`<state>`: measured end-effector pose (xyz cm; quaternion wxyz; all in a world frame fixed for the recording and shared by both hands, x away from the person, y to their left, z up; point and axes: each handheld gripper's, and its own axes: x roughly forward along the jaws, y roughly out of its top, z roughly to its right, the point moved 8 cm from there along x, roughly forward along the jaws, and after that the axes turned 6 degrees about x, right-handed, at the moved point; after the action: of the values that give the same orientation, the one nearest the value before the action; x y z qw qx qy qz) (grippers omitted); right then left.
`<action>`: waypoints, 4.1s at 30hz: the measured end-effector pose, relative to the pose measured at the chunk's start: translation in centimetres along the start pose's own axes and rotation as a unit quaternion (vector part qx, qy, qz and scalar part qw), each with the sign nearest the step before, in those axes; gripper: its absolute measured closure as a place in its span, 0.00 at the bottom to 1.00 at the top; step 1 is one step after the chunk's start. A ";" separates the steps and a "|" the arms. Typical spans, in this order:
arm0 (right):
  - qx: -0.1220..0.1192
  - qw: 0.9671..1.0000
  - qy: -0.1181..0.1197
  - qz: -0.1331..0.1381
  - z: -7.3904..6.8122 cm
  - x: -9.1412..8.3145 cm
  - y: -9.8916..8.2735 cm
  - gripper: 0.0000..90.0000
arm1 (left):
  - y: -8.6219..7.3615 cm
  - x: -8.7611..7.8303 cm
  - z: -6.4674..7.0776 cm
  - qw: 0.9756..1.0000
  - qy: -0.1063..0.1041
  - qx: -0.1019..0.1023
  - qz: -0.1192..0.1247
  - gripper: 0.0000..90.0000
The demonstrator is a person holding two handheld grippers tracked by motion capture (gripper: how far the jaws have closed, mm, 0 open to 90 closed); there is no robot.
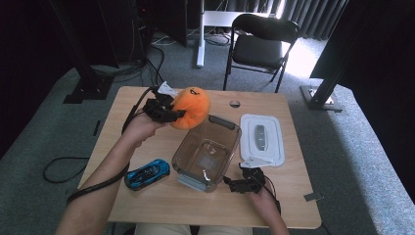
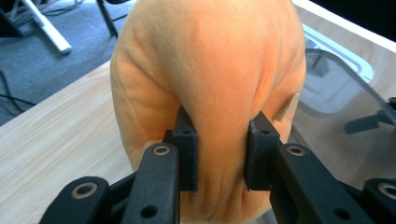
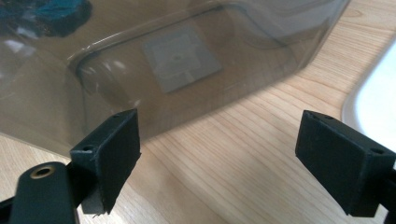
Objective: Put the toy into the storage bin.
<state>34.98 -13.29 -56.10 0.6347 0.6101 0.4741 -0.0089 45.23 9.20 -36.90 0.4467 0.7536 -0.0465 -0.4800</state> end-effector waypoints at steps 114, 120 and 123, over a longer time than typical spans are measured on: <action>0.011 1.000 0.019 -0.015 -0.5 0.9 -1.2 0.15 | -3.7 10.3 7.6 0.982 -0.079 0.046 -0.166 0.32; 0.012 1.000 0.019 -0.015 -0.4 0.9 -1.2 0.15 | -2.9 9.7 7.3 0.986 -0.076 0.039 -0.145 0.22; 0.009 1.000 0.018 -0.017 -0.4 1.0 -1.3 0.15 | -3.0 9.4 7.3 0.985 -0.074 0.044 -0.150 0.11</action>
<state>34.51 -12.71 -57.57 0.6200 0.6081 0.4956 -0.0129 43.62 1.70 -46.50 0.3312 0.7337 0.0133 -0.5932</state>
